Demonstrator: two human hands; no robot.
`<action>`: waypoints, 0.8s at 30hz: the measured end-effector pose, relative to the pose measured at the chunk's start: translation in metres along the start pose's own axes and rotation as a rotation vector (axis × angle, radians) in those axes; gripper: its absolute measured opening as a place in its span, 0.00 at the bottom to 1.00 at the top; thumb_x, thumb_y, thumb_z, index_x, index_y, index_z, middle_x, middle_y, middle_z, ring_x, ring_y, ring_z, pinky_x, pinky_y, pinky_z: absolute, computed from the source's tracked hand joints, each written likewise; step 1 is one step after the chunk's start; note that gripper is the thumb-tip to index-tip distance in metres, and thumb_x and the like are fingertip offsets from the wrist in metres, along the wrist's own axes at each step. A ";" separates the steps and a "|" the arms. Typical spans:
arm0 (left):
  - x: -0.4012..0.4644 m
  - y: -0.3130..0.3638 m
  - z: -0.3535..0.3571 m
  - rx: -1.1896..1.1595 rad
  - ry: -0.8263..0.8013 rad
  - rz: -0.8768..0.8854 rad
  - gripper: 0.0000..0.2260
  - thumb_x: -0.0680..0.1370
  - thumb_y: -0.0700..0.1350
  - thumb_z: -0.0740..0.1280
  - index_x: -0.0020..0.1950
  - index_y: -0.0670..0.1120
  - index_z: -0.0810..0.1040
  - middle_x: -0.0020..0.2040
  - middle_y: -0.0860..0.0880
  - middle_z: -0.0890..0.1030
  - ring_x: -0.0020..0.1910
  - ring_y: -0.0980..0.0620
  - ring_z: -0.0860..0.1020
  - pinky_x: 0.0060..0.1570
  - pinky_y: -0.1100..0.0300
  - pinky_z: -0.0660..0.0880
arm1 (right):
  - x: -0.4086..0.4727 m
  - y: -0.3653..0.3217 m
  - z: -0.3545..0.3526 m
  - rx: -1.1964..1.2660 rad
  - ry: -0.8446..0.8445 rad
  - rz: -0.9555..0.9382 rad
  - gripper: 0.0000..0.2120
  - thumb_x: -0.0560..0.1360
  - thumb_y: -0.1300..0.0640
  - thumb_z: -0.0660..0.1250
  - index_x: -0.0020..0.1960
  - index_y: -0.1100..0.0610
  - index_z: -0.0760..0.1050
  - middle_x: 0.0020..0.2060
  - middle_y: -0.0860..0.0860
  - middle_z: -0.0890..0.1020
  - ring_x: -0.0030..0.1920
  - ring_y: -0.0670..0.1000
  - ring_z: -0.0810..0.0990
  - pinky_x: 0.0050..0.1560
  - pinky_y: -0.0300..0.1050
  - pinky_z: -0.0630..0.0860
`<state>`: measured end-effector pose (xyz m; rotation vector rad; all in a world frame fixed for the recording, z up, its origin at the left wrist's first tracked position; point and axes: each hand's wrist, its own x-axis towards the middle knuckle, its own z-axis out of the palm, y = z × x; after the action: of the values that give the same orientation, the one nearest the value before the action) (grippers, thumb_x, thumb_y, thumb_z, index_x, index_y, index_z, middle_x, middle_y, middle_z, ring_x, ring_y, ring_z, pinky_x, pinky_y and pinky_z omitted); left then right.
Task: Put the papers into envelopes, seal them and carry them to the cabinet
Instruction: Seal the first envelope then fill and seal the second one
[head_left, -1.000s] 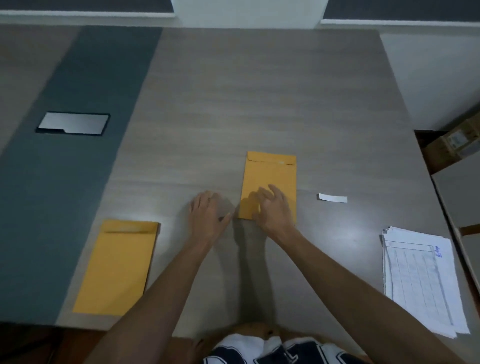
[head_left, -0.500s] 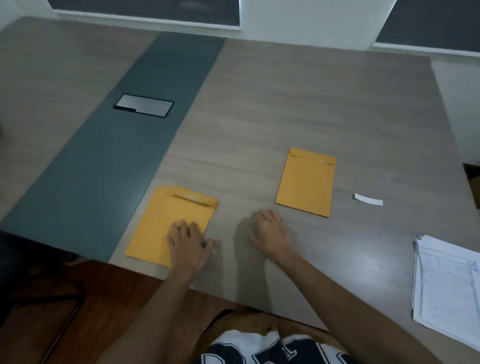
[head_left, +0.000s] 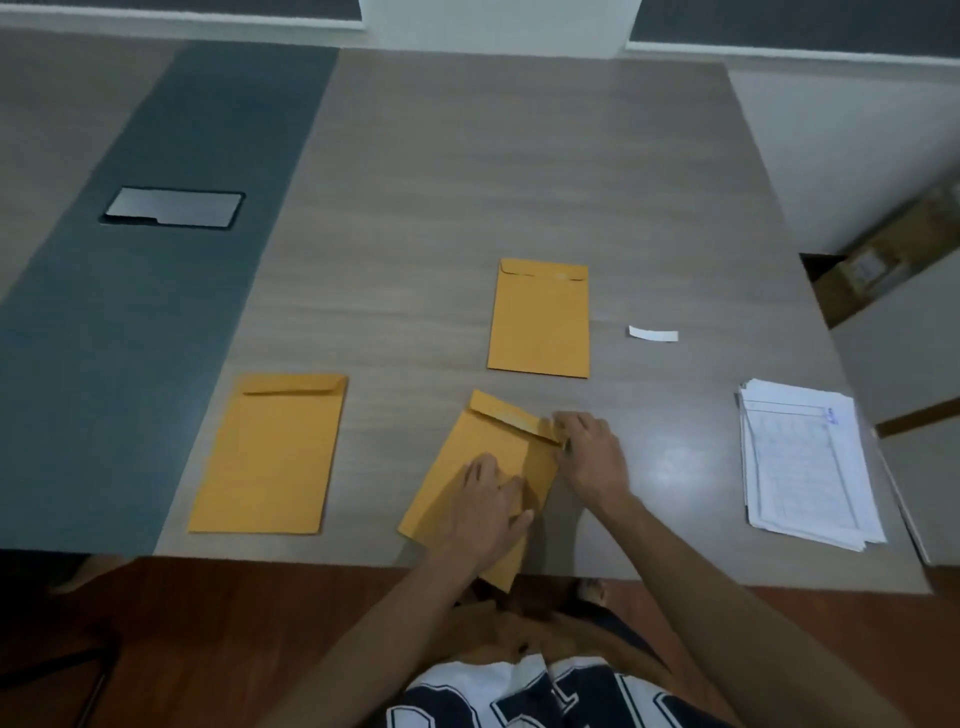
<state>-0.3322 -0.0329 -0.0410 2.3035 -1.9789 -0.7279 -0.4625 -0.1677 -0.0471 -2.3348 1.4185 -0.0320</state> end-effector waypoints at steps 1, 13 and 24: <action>0.000 0.002 0.000 -0.012 0.030 0.040 0.21 0.82 0.58 0.58 0.69 0.48 0.73 0.66 0.43 0.68 0.68 0.42 0.65 0.68 0.51 0.64 | -0.002 0.008 -0.002 0.015 0.018 0.012 0.15 0.78 0.56 0.64 0.64 0.54 0.75 0.60 0.53 0.78 0.60 0.58 0.73 0.56 0.52 0.72; 0.038 0.021 -0.004 0.062 0.041 0.051 0.20 0.75 0.56 0.68 0.65 0.53 0.71 0.58 0.49 0.69 0.59 0.48 0.68 0.54 0.55 0.65 | -0.010 0.052 -0.012 0.336 0.063 0.346 0.14 0.70 0.53 0.73 0.52 0.56 0.76 0.43 0.53 0.80 0.45 0.53 0.79 0.44 0.46 0.77; 0.074 0.070 -0.013 0.022 0.189 0.016 0.12 0.76 0.48 0.66 0.58 0.48 0.77 0.57 0.48 0.74 0.58 0.46 0.72 0.53 0.54 0.69 | -0.009 0.078 -0.031 0.402 0.041 0.213 0.10 0.72 0.50 0.72 0.49 0.54 0.78 0.45 0.51 0.79 0.43 0.48 0.78 0.47 0.44 0.78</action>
<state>-0.3860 -0.1202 -0.0321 2.2701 -1.9292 -0.4699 -0.5401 -0.2014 -0.0441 -1.8614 1.5115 -0.2791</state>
